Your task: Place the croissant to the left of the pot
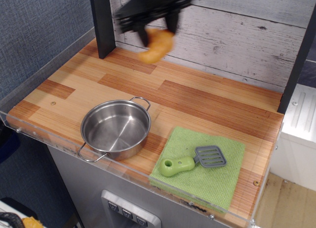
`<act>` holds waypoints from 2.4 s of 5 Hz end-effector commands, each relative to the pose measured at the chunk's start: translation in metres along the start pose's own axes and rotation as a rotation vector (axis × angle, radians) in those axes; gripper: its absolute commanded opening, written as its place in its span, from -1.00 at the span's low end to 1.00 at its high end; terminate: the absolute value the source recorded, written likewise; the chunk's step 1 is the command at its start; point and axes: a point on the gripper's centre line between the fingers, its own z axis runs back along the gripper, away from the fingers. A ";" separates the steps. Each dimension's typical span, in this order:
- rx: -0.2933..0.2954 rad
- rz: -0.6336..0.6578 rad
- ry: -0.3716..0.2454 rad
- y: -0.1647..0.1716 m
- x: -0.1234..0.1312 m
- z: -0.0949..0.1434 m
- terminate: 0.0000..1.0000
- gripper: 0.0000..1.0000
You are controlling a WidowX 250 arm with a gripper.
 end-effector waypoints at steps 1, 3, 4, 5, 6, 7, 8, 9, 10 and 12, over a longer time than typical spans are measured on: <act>-0.001 0.025 -0.063 0.054 0.018 0.002 -1.00 -1.00; 0.042 0.011 -0.076 0.091 0.023 -0.018 -1.00 -1.00; 0.039 -0.032 -0.078 0.104 0.022 -0.028 -1.00 -1.00; 0.034 -0.024 -0.057 0.118 0.021 -0.042 -1.00 -1.00; 0.042 -0.022 -0.043 0.133 0.021 -0.053 -1.00 -1.00; 0.039 -0.004 -0.022 0.142 0.023 -0.063 -1.00 -1.00; 0.005 -0.017 -0.033 0.143 0.022 -0.073 -1.00 -1.00; -0.009 -0.006 -0.025 0.140 0.018 -0.080 -1.00 -1.00; 0.133 0.105 0.007 0.146 0.011 -0.072 -1.00 1.00; 0.105 0.077 0.037 0.131 0.010 -0.071 -1.00 1.00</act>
